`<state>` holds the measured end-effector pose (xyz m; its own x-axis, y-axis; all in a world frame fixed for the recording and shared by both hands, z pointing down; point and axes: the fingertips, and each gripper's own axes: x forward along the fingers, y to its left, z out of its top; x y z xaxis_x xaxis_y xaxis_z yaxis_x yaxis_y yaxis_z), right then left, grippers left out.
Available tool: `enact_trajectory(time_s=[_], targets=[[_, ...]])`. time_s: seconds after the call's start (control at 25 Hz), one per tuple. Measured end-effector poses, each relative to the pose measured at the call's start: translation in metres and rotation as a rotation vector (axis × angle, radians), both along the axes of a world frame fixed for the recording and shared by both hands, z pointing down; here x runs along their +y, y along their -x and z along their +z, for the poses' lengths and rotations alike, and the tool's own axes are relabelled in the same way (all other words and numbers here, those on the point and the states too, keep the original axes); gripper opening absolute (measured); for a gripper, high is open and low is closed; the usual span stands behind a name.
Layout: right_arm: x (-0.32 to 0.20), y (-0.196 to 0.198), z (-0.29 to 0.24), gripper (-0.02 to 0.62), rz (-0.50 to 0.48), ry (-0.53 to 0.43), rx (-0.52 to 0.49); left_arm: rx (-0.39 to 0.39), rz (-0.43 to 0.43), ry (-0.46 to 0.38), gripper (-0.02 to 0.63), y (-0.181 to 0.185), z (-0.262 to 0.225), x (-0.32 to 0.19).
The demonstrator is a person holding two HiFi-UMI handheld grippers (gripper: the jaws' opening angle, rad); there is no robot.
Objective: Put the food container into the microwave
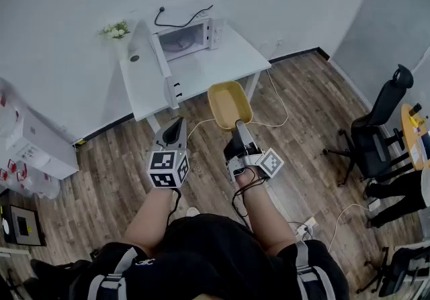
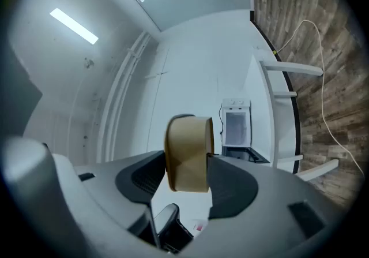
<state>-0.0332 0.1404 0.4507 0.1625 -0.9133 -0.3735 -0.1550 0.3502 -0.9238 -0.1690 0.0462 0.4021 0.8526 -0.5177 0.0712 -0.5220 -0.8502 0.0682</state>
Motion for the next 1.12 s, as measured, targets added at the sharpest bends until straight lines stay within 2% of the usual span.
enact_trajectory(time_s=[0.36, 0.64, 0.92, 1.12], targets=[[-0.006, 0.007, -0.003, 0.227, 0.004, -0.006, 0.007, 0.004, 0.01, 0.006, 0.006, 0.005, -0.001, -0.007], [-0.031, 0.015, -0.004, 0.225, 0.015, -0.018, 0.02, 0.01, 0.02, 0.015, 0.006, 0.009, 0.003, -0.036], [-0.057, 0.022, -0.004, 0.225, 0.05, -0.041, 0.031, 0.007, 0.083, -0.011, 0.006, 0.007, 0.004, -0.058], [-0.072, 0.025, -0.005, 0.225, 0.059, -0.049, 0.036, 0.009, 0.096, -0.018, 0.006, 0.009, 0.005, -0.073]])
